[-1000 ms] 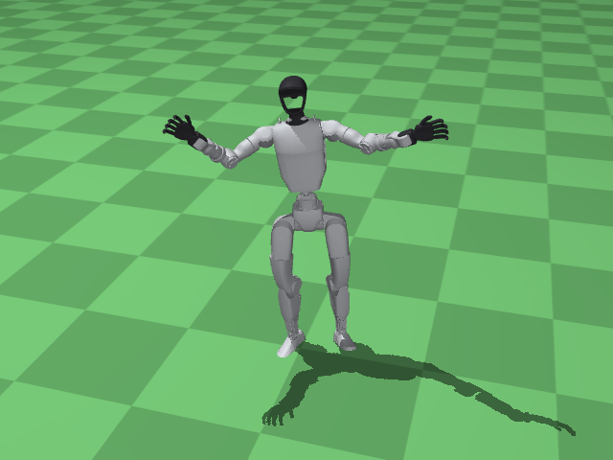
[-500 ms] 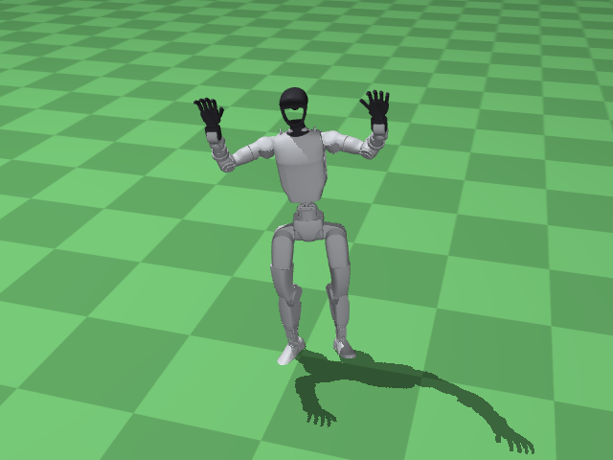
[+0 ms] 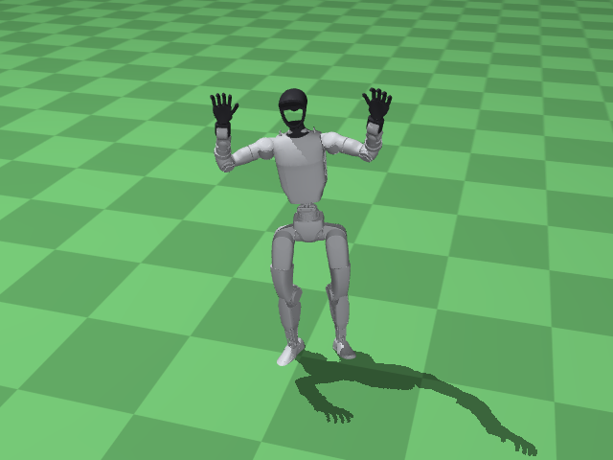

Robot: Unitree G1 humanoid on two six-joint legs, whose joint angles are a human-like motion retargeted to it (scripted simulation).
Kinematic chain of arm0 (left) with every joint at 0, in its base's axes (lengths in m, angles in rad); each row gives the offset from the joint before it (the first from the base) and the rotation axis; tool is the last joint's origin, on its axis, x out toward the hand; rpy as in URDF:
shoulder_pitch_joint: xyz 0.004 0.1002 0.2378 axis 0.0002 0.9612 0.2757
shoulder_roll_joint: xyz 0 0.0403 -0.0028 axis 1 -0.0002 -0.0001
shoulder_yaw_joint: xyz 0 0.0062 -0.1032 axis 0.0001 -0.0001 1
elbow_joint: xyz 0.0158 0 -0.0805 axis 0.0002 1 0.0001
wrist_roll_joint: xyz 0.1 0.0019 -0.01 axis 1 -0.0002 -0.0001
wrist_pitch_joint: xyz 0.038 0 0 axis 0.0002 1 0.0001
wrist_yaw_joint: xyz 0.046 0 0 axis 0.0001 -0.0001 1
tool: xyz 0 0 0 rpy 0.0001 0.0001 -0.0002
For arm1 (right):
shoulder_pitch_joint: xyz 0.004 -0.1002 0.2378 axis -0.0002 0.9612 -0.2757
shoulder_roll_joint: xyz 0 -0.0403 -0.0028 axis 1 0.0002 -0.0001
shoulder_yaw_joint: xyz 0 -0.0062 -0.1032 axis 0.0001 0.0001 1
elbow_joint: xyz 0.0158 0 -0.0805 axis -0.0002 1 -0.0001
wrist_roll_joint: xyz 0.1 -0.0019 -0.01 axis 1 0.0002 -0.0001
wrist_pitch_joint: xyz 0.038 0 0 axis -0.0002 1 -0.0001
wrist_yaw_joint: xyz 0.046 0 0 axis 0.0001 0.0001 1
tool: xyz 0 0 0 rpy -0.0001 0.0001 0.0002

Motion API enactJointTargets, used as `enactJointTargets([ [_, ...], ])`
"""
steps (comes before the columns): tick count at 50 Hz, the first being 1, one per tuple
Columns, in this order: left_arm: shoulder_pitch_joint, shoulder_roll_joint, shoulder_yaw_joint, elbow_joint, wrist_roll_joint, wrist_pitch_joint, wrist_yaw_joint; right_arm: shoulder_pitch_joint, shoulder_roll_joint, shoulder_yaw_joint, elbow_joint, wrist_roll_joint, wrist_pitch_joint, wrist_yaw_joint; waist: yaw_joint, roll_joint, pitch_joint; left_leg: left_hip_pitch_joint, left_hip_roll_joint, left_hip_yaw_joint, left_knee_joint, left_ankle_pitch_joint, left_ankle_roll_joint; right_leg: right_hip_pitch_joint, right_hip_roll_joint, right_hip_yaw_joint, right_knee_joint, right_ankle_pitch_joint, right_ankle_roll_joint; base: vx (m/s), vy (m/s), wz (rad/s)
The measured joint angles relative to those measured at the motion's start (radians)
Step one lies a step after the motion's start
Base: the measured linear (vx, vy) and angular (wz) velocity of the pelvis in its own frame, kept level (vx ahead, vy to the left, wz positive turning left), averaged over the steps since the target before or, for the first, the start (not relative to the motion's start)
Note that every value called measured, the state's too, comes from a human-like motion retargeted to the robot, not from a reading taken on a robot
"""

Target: In place motions

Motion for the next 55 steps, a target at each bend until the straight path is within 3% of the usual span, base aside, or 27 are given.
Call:
enactJointTargets([
  [5, -0.102, 0.079, -0.134, -0.308, 0.298, -0.196, -0.103, -0.139, -0.055, 0.152, -0.298, -0.253, -0.011, 0.022, 0.000, -0.002, -0.003, 0.005, 0.001, 0.005, -0.001, -0.002, 0.000, 0.000, 0.002, 0.004, 0.001, 0.000, -0.001, 0.00, 0.00, 0.00],
  [8, -0.134, 0.093, -0.164, -0.391, 0.449, -0.250, -0.070, -0.206, -0.051, 0.220, -0.370, -0.323, -0.012, 0.005, -0.004, -0.004, 0.009, 0.013, 0.000, 0.004, -0.001, -0.004, 0.000, 0.008, 0.002, 0.003, 0.002, -0.001, -0.002, 0.00, 0.00, 0.00],
  [10, -0.126, 0.065, -0.166, -0.374, 0.430, -0.262, -0.066, -0.215, -0.039, 0.224, -0.358, -0.323, -0.025, -0.033, -0.008, -0.003, 0.020, 0.018, 0.000, 0.001, 0.000, -0.004, 0.001, 0.014, 0.002, 0.001, 0.002, -0.002, -0.002, 0.00, 0.00, 0.00],
  [16, -0.018, -0.057, -0.014, -0.106, 0.221, -0.145, -0.108, -0.046, 0.014, 0.050, -0.105, -0.221, -0.011, -0.018, -0.012, 0.003, 0.016, 0.008, -0.001, -0.007, 0.001, -0.001, 0.001, 0.011, -0.001, -0.005, 0.001, -0.001, 0.000, 0.00, 0.00, 0.00],
  [20, -0.020, -0.259, 0.072, 0.069, -0.320, 0.076, -0.211, 0.117, 0.101, -0.137, 0.109, -0.161, 0.004, 0.033, -0.005, -0.004, 0.008, 0.003, -0.003, -0.017, 0.002, 0.002, 0.003, 0.013, -0.002, -0.013, -0.001, -0.001, 0.000, 0.00, 0.00, 0.00],
  [22, -0.053, -0.400, 0.116, 0.106, -0.587, 0.129, -0.170, 0.161, 0.179, -0.217, 0.251, -0.074, 0.033, 0.045, -0.005, -0.013, 0.010, 0.004, -0.004, -0.022, 0.003, 0.004, 0.004, 0.018, -0.002, -0.018, -0.001, -0.001, 0.000, 0.00, 0.00, 0.00],
  [27, 0.104, -0.281, 0.260, 0.102, -0.412, 0.061, -0.027, 0.224, 0.297, -0.361, 0.507, 0.228, 0.072, 0.125, 0.000, -0.023, 0.029, 0.011, -0.002, -0.017, 0.002, 0.006, 0.003, 0.021, 0.000, -0.014, -0.001, 0.000, -0.001, 0.00, 0.00, 0.00],
  [32, 0.325, -0.318, 0.440, 0.065, -0.250, -0.013, -0.076, 0.370, 0.378, -0.468, 0.620, 0.449, -0.021, 0.237, 0.005, -0.024, 0.058, 0.027, -0.001, -0.005, -0.002, 0.006, 0.001, 0.026, 0.000, -0.004, 0.001, 0.002, -0.003, 0.00, 0.00, 0.00],
  [35, 0.491, -0.403, 0.546, 0.075, -0.189, -0.019, -0.104, 0.504, 0.429, -0.488, 0.651, 0.478, -0.107, 0.292, 0.000, -0.019, 0.073, 0.034, 0.000, 0.001, -0.003, 0.006, 0.000, 0.030, 0.002, 0.000, 0.001, 0.002, -0.005, 0.00, 0.00, 0.00],
  [37, 0.609, -0.519, 0.592, 0.135, -0.200, -0.015, -0.170, 0.624, 0.496, -0.479, 0.683, 0.387, -0.177, 0.355, -0.013, -0.017, 0.085, 0.042, 0.000, 0.002, -0.004, 0.005, -0.001, 0.036, 0.003, 0.001, 0.000, 0.001, -0.005, 0.00, 0.00, 0.00],
  [40, 0.720, -0.706, 0.594, 0.294, -0.247, 0.036, -0.350, 0.756, 0.614, -0.448, 0.762, 0.176, -0.200, 0.449, -0.025, -0.016, 0.103, 0.050, 0.001, 0.004, -0.005, 0.005, -0.002, 0.042, 0.005, 0.002, 0.000, 0.000, -0.006, 0.00, 0.00, 0.00],
  [44, 0.803, -0.896, 0.458, 0.630, -0.213, 0.140, -0.481, 0.868, 0.796, -0.389, 0.989, -0.075, -0.040, 0.665, -0.026, -0.013, 0.134, 0.064, 0.005, 0.006, -0.005, 0.004, -0.003, 0.053, 0.009, 0.003, 0.000, 0.000, -0.006, 0.00, 0.00, 0.00],
  [46, 0.826, -0.958, 0.337, 0.844, -0.142, 0.158, -0.548, 0.895, 0.868, -0.364, 1.190, -0.168, 0.069, 0.804, -0.026, -0.010, 0.154, 0.071, 0.008, 0.004, -0.005, 0.004, -0.003, 0.062, 0.012, 0.002, 0.000, 0.000, -0.006, 0.00, 0.00, 0.00],
  [48, 0.834, -1.008, 0.229, 1.038, -0.040, 0.170, -0.587, 0.892, 0.911, -0.353, 1.441, -0.257, 0.121, 0.924, -0.027, -0.009, 0.168, 0.073, 0.010, 0.001, -0.004, 0.004, -0.002, 0.067, 0.013, 0.000, -0.001, 0.000, -0.005, 0.00, 0.00, 0.00],
  [50, 0.838, -1.061, 0.125, 1.197, 0.046, 0.195, -0.615, 0.877, 0.937, -0.344, 1.702, -0.335, 0.149, 0.971, -0.033, -0.009, 0.174, 0.071, 0.012, -0.001, -0.003, 0.005, -0.003, 0.067, 0.015, -0.001, -0.002, 0.000, -0.005, -0.02, -0.03, 0.02],
  [53, 0.854, -1.172, 0.057, 1.321, -0.004, 0.230, -0.503, 0.925, 1.013, -0.317, 1.845, -0.316, 0.221, 0.947, -0.044, -0.013, 0.177, 0.060, 0.010, -0.004, -0.002, 0.007, -0.004, 0.054, 0.010, -0.002, 0.000, 0.002, -0.005, 0.00, -0.06, 0.00],
  [55, 0.887, -1.252, 0.093, 1.328, -0.067, 0.234, -0.444, 0.980, 1.061, -0.317, 1.847, -0.221, 0.234, 0.910, -0.021, -0.030, 0.164, 0.011, 0.079, 0.032, 0.075, -0.007, -0.066, 0.024, -0.052, 0.037, 0.052, -0.022, 0.036, 0.05, -0.06, -0.27],
])
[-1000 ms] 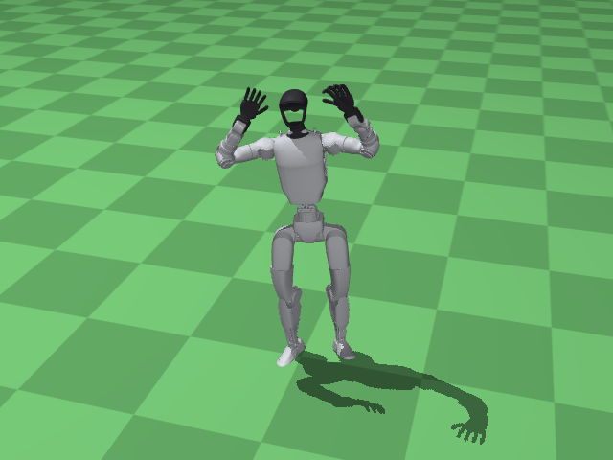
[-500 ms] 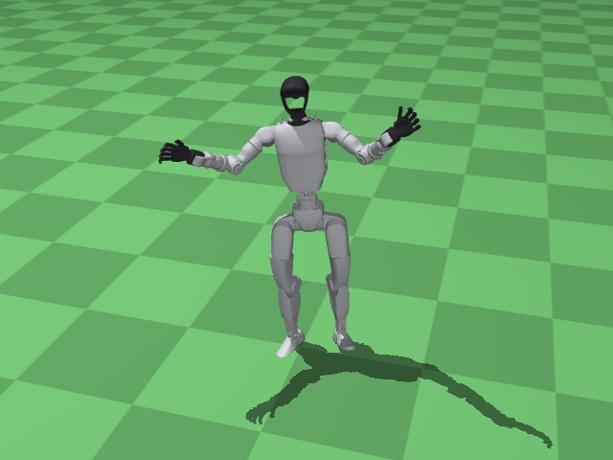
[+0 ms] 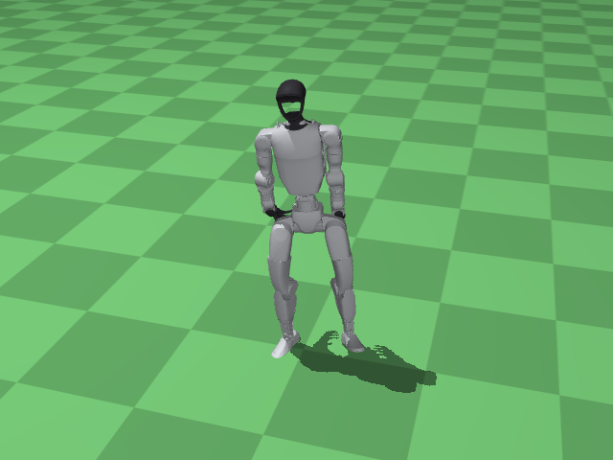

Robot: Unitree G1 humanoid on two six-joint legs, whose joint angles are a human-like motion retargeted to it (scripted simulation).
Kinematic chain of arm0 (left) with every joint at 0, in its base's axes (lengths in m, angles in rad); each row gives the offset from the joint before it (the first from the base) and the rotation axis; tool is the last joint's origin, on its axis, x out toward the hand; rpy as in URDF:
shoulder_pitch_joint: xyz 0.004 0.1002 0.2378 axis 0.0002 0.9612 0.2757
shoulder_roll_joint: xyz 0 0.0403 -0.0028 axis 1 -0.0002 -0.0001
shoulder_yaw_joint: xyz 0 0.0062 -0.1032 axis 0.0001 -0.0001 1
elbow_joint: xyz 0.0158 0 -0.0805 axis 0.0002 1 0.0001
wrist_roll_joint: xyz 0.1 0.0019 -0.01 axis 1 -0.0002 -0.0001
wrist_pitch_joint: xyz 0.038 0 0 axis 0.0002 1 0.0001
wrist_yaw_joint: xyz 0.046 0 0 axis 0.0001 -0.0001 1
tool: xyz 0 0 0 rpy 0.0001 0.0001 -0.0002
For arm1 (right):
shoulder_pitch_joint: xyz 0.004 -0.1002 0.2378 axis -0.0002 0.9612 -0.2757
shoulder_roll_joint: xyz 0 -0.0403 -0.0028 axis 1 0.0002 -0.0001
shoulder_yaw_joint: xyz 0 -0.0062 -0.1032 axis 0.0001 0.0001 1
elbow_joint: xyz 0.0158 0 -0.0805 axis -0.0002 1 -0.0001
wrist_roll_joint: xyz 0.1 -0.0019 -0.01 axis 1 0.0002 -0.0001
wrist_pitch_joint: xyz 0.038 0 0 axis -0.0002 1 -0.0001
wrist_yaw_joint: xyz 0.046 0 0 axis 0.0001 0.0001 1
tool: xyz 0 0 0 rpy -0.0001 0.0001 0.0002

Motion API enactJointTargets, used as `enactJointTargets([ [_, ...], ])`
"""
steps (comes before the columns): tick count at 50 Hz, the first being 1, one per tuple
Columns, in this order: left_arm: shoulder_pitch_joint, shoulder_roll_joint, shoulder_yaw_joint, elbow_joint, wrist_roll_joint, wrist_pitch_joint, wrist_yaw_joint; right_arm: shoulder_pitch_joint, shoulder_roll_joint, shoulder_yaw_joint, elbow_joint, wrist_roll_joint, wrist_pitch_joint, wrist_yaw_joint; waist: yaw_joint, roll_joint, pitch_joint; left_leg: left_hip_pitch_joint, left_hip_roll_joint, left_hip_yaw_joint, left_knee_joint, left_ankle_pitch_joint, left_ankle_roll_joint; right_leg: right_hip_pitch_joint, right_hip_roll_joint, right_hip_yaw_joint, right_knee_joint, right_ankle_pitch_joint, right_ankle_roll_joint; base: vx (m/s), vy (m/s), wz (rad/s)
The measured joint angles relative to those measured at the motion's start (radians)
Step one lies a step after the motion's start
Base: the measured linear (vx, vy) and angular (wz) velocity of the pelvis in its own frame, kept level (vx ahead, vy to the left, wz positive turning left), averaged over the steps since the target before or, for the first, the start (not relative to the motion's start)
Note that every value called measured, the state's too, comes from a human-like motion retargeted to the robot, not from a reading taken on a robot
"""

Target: In place motions

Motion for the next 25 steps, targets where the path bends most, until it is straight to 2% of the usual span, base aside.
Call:
enactJointTargets([
  [2, 0.028, -0.049, 0.076, -0.002, -0.160, -0.041, 0.029, 0.033, 0.022, -0.057, 0.000, 0.160, -0.040, -0.019, -0.014, -0.004, -0.021, -0.025, 0.015, -0.017, 0.035, -0.026, -0.020, -0.033, -0.031, -0.013, 0.041, -0.019, 0.015, 0.03, -0.04, 0.16],
  [3, 0.040, -0.064, 0.129, -0.009, -0.198, -0.066, 0.039, 0.043, 0.022, -0.091, 0.000, 0.244, -0.071, -0.002, -0.001, -0.002, -0.029, -0.023, -0.005, -0.009, 0.017, -0.023, -0.001, -0.036, -0.008, -0.008, 0.030, -0.020, -0.001, 0.00, 0.00, 0.00],
  [5, 0.054, -0.044, 0.137, -0.008, -0.193, -0.080, 0.014, 0.054, -0.004, -0.146, 0.000, 0.405, -0.092, 0.030, -0.008, 0.012, -0.024, -0.015, -0.042, -0.022, -0.034, 0.011, 0.040, -0.025, 0.033, -0.019, -0.018, 0.010, -0.029, 0.01, 0.02, 0.19],
  [7, 0.057, 0.029, 0.039, -0.015, -0.098, -0.063, -0.046, 0.030, -0.048, -0.199, 0.000, 0.540, -0.052, 0.027, -0.044, 0.021, -0.021, -0.020, -0.052, -0.057, -0.047, 0.023, 0.049, -0.007, 0.039, -0.052, -0.044, 0.022, -0.028, -0.02, 0.03, 0.59],
  [10, 0.058, 0.147, -0.088, -0.080, 0.081, -0.045, -0.073, -0.037, -0.132, -0.296, 0.000, 0.644, -0.051, 0.003, -0.056, 0.014, -0.026, -0.029, -0.053, -0.063, -0.045, 0.023, 0.049, -0.008, 0.040, -0.058, -0.049, 0.022, -0.028, -0.01, 0.02, 0.10],
  [12, 0.059, 0.203, -0.099, -0.135, 0.144, -0.035, -0.071, -0.088, -0.217, -0.386, -0.005, 0.618, -0.044, 0.031, -0.044, -0.005, -0.031, -0.028, -0.059, -0.060, -0.046, 0.022, 0.049, -0.011, 0.033, -0.057, -0.049, 0.024, -0.027, 0.00, 0.00, 0.00],
  [15, 0.057, 0.247, -0.056, -0.202, 0.124, -0.036, -0.064, -0.157, -0.408, -0.537, -0.068, 0.538, 0.008, 0.105, -0.006, -0.035, -0.044, -0.025, -0.072, -0.052, -0.051, 0.019, 0.050, -0.020, 0.019, -0.050, -0.043, 0.027, -0.025, 0.00, 0.00, 0.00],
  [19, 0.043, 0.244, -0.028, -0.257, 0.068, -0.071, -0.053, -0.324, -0.754, -0.706, -0.238, 0.598, 0.103, 0.040, 0.042, -0.045, -0.085, -0.051, -0.086, -0.057, -0.049, 0.015, 0.055, -0.039, 0.007, -0.057, -0.043, 0.027, -0.023, -0.04, -0.06, 0.08],
  [20, 0.040, 0.243, -0.031, -0.263, 0.063, -0.078, -0.052, -0.377, -0.852, -0.704, -0.282, 0.665, 0.122, 0.018, 0.048, -0.044, -0.099, -0.063, -0.088, -0.063, -0.047, 0.014, 0.057, -0.044, 0.005, -0.063, -0.044, 0.026, -0.021, -0.02, -0.06, 0.33],
  [22, 0.035, 0.242, -0.049, -0.269, 0.070, -0.083, -0.069, -0.517, -1.049, -0.589, -0.369, 0.797, 0.111, -0.044, 0.047, -0.044, -0.119, -0.081, -0.095, -0.080, -0.042, 0.013, 0.058, -0.047, 0.000, -0.076, -0.048, 0.024, -0.019, -0.02, -0.06, 0.40],
  [25, 0.022, 0.251, -0.082, -0.259, 0.112, -0.087, -0.109, -0.769, -1.266, -0.265, -0.585, 0.800, 0.089, -0.143, 0.047, -0.047, -0.120, -0.088, -0.102, -0.092, -0.037, 0.013, 0.060, -0.041, -0.006, -0.086, -0.050, 0.022, -0.018, -0.05, -0.09, 0.20],
])
